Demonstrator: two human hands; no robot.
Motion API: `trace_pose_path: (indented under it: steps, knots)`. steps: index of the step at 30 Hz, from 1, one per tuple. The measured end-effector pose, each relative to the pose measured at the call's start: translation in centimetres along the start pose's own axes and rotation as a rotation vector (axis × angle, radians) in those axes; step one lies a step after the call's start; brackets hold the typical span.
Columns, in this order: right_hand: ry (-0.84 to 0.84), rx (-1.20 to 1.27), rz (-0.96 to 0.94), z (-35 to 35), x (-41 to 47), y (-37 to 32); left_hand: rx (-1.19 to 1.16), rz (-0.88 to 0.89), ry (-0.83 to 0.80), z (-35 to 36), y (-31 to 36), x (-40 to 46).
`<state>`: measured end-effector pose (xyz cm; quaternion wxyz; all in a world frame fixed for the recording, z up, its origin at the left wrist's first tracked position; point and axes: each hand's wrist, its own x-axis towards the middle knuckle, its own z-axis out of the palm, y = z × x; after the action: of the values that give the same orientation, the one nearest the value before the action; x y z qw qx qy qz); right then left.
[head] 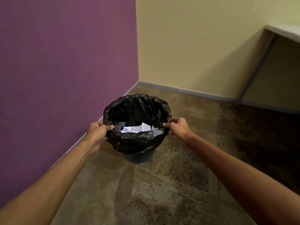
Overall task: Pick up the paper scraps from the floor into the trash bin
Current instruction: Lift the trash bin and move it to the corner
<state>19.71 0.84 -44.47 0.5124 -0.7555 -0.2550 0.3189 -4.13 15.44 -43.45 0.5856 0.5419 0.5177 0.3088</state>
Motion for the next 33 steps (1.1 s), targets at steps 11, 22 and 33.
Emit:
trace_pose_path:
  steps: [11,22,33]
  knots:
    - [0.058,-0.255,-0.15,-9.8,-8.4,-19.0,-0.039,0.01,-0.036,-1.0,19.3,-8.9]
    - [0.086,-0.297,-0.19,-19.1,-13.7,-37.4,0.001,0.021,-0.058,-0.6,39.5,-16.1]
    - [0.08,-0.266,-0.225,-25.1,-12.3,-49.1,-0.037,0.061,-0.103,1.6,53.0,-16.0]
